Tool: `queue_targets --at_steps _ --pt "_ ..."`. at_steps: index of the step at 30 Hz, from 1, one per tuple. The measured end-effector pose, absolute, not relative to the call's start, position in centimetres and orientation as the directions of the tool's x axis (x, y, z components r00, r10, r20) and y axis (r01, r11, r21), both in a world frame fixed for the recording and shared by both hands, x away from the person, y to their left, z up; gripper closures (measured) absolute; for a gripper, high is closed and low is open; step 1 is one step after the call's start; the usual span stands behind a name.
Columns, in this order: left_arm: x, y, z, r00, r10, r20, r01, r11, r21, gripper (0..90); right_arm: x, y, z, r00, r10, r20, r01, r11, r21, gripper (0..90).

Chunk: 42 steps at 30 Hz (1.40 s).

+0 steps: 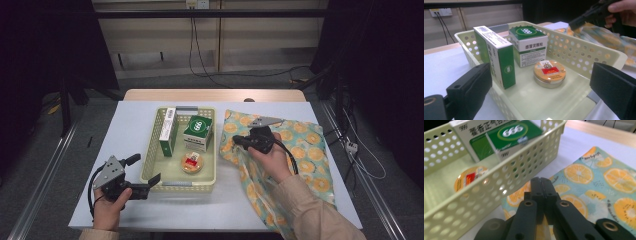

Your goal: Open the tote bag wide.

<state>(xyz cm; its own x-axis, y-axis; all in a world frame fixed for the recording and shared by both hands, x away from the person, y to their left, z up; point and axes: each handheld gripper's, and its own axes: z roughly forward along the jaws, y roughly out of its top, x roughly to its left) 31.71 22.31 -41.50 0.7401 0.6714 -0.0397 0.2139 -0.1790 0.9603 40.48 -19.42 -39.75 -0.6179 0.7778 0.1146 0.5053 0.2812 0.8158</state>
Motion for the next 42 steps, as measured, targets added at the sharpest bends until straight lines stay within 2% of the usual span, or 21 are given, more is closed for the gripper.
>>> queue_targets --at_steps 10,14,16,18,19,20,21,24,30,38,42 --pt "31.9 22.3 -41.6 0.745 0.665 -0.044 0.216 -0.178 0.96 4.0 43.9 -18.9 -38.2 -0.558 0.824 0.099 0.486 0.228 0.844 90.0" --pt "31.9 22.3 -41.6 0.746 0.664 -0.042 0.215 -0.182 0.959 4.0 45.0 -18.7 -38.3 -0.551 0.824 0.131 0.491 0.193 0.85 88.6" --pt "31.9 22.4 -41.6 0.747 0.663 -0.044 0.214 -0.177 0.961 4.0 45.0 -18.3 -38.7 -0.556 0.818 0.147 0.512 0.198 0.836 73.2" --pt "31.8 22.4 -41.6 0.745 0.666 -0.045 0.214 -0.174 0.961 4.0 44.6 -18.0 -38.9 -0.562 0.821 0.102 0.496 0.236 0.836 55.4" --pt "31.9 22.5 -41.6 0.745 0.665 -0.042 0.214 -0.18 0.96 4.0 44.3 -18.0 -38.9 -0.567 0.818 0.1 0.505 0.25 0.826 52.1" --pt "31.8 22.4 -41.6 0.744 0.666 -0.046 0.217 -0.177 0.96 4.0 43.7 -18.2 -38.7 -0.582 0.808 0.093 0.5 0.265 0.825 44.4" --pt "31.8 22.4 -41.6 0.745 0.666 -0.044 0.216 -0.178 0.96 4.0 43.7 -18.2 -38.7 -0.582 0.808 0.093 0.5 0.265 0.825 44.4" --pt "31.8 22.3 -41.5 0.749 0.661 -0.039 0.211 -0.182 0.961 4.0 42.5 -18.9 -38.4 -0.597 0.8 0.056 0.489 0.307 0.816 34.9" --pt "31.8 22.0 -41.5 0.75 0.661 -0.033 0.21 -0.191 0.959 4.0 39.0 -20.1 -37.9 -0.641 0.767 0.029 0.473 0.365 0.802 33.5" --pt "31.7 21.7 -41.5 0.751 0.659 -0.033 0.214 -0.196 0.957 4.0 34.9 -20.7 -38.2 -0.687 0.726 0.012 0.451 0.413 0.791 36.8" --pt "31.7 21.8 -41.5 0.751 0.66 -0.03 0.212 -0.197 0.957 4.0 33.6 -20.6 -38.1 -0.712 0.702 0.022 0.444 0.425 0.789 42.3"
